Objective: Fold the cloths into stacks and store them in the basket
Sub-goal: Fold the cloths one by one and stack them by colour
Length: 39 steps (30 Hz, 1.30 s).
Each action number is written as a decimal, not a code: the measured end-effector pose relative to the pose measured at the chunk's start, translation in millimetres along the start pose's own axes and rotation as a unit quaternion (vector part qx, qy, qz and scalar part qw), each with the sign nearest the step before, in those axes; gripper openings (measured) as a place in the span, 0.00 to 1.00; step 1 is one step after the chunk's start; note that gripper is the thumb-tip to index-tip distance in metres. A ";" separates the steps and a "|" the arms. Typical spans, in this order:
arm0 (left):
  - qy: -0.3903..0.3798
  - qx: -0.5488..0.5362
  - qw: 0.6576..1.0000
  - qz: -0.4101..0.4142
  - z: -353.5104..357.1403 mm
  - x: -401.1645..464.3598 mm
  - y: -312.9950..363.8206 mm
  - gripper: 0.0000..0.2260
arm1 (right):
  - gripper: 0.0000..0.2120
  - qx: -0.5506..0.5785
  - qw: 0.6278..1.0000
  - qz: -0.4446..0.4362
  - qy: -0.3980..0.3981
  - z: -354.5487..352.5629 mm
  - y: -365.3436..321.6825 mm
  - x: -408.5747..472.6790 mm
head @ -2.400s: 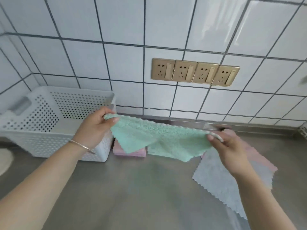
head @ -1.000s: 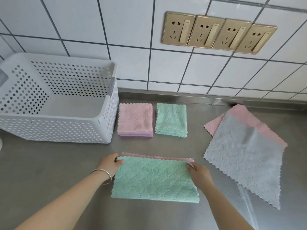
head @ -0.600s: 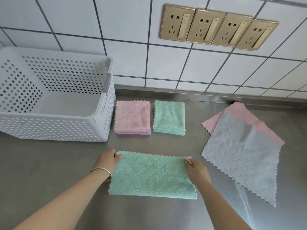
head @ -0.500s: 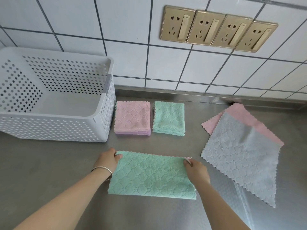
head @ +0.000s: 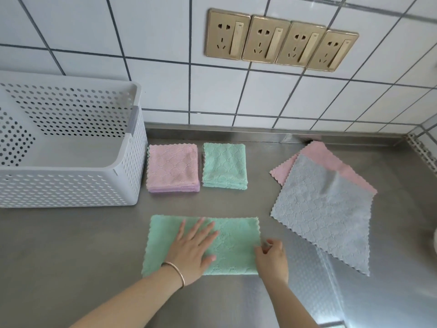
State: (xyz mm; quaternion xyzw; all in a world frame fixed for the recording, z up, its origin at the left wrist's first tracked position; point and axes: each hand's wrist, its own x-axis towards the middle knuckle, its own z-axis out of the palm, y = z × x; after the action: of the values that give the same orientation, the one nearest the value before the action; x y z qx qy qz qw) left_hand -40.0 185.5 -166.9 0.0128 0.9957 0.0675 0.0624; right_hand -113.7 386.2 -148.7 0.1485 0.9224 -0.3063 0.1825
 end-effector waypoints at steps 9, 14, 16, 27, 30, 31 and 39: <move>-0.107 -0.014 0.994 0.016 10.8 10.7 20.0 0.33 | 0.02 -0.088 0.992 0.040 -0.081 -6.4 10.0 -16.0; -0.146 -0.297 0.938 -0.100 -45.3 22.1 45.5 0.30 | 0.13 -0.157 0.946 -0.232 0.164 1.8 -12.2 -46.1; -0.115 -0.518 0.821 -0.212 -72.5 26.6 51.2 0.22 | 0.09 -0.122 0.916 -0.327 0.197 12.7 -30.3 -61.9; 0.006 -0.537 0.768 -0.348 -68.6 -10.6 -31.9 0.11 | 0.52 -0.194 0.875 -0.440 0.047 67.6 -43.6 -88.0; 0.006 -0.517 0.761 -0.391 -50.4 -25.7 -52.6 0.19 | 0.64 -0.246 0.858 -0.450 0.010 85.1 -34.5 -81.4; 0.012 -0.511 0.756 -0.410 -44.7 -28.7 -57.1 0.20 | 0.66 -0.257 0.854 -0.453 0.003 90.1 -33.4 -79.9; 0.025 -0.489 0.729 -0.479 -18.9 -35.1 -66.3 0.17 | 0.49 -0.289 0.856 -0.430 -0.001 107.6 -32.1 -74.7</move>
State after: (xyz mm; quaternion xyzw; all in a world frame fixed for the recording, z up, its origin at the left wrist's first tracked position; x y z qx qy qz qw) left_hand -8.7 116.1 -153.0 -0.4994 0.7004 0.5066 0.0590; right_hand -33.2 282.8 -180.6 -0.3225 0.9411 -0.0743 0.0686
